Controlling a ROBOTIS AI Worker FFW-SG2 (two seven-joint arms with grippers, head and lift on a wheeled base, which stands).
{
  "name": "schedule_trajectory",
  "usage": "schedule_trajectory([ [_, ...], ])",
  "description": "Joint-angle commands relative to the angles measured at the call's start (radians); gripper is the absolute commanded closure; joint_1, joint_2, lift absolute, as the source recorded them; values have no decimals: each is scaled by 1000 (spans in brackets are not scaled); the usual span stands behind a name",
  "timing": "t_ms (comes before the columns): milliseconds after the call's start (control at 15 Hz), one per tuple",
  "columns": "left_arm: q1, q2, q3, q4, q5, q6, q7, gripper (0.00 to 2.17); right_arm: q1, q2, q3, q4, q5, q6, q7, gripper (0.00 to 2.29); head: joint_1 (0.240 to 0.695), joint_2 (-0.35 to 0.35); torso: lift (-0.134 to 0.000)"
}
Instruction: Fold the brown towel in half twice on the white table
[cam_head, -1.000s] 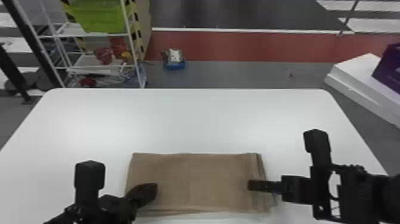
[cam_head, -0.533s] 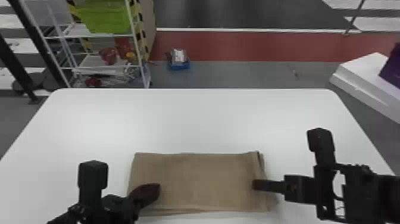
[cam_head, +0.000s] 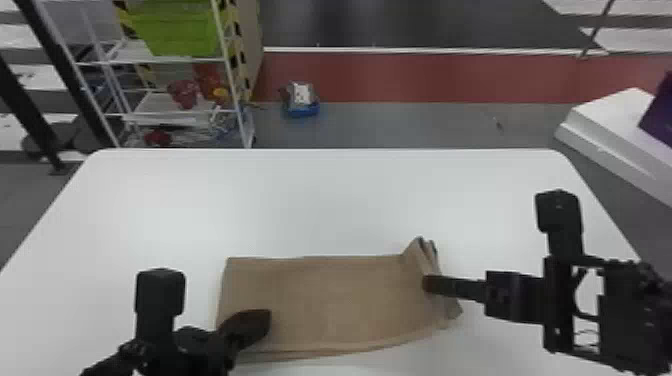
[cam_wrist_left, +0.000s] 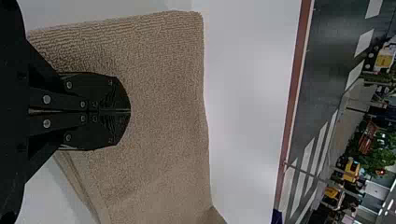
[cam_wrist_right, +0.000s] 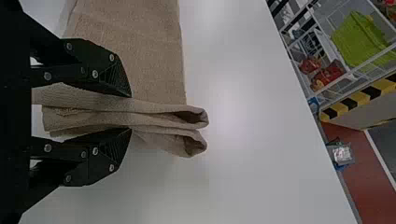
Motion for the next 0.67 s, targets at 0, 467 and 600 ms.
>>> schedule_trajectory([
  [0, -7, -4, -5, 1, -7, 3, 0, 2064, -30, 39, 26, -31, -17, 14, -9, 765, 695, 22, -124],
  [467, -36, -4, -19, 1, -24, 58, 0, 2064, -117, 122, 140, -34, -4, 14, -45, 765, 695, 132, -124],
  [600, -41, -4, -11, 1, -24, 67, -8, 2064, -100, 113, 133, -58, 60, 14, -54, 569, 695, 147, -124],
])
